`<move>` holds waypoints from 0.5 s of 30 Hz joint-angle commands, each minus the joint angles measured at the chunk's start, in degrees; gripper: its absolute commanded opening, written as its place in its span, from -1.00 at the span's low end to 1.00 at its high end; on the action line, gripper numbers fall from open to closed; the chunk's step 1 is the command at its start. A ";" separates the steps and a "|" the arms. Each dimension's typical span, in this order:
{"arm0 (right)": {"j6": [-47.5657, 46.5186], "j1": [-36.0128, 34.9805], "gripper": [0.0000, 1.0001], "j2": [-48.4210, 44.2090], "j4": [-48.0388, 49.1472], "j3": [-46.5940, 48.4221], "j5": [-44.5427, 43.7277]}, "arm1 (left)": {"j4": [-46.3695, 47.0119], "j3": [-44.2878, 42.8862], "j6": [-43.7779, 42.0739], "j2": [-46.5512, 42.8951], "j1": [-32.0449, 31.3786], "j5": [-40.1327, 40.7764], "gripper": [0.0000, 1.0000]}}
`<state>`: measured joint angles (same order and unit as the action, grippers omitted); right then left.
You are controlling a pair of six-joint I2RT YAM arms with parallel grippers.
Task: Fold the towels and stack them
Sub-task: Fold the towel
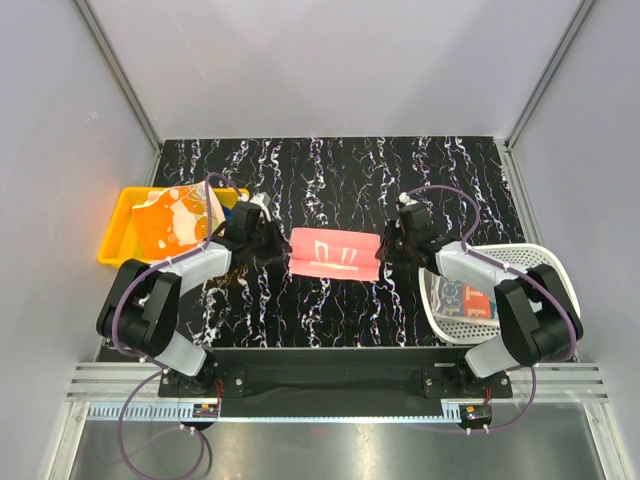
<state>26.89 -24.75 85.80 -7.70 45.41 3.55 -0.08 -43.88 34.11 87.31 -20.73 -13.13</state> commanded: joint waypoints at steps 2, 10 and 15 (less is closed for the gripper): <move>0.70 -0.29 -0.25 -4.41 1.03 0.03 -1.79 | 2.98 1.16 -2.03 -3.72 -0.19 -0.32 -0.60; 1.05 -0.47 -0.13 -4.51 -5.04 4.86 -4.60 | -4.22 -2.25 -2.29 -8.91 -0.27 1.69 -0.33; 2.02 -2.31 -0.09 -1.08 -6.62 8.11 -6.96 | -8.18 -7.79 -2.03 -4.19 -0.62 4.60 -0.32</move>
<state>27.70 -25.30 82.96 -12.82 49.91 0.16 -6.87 -47.31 32.82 80.53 -20.82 -11.42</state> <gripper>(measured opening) 0.452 0.334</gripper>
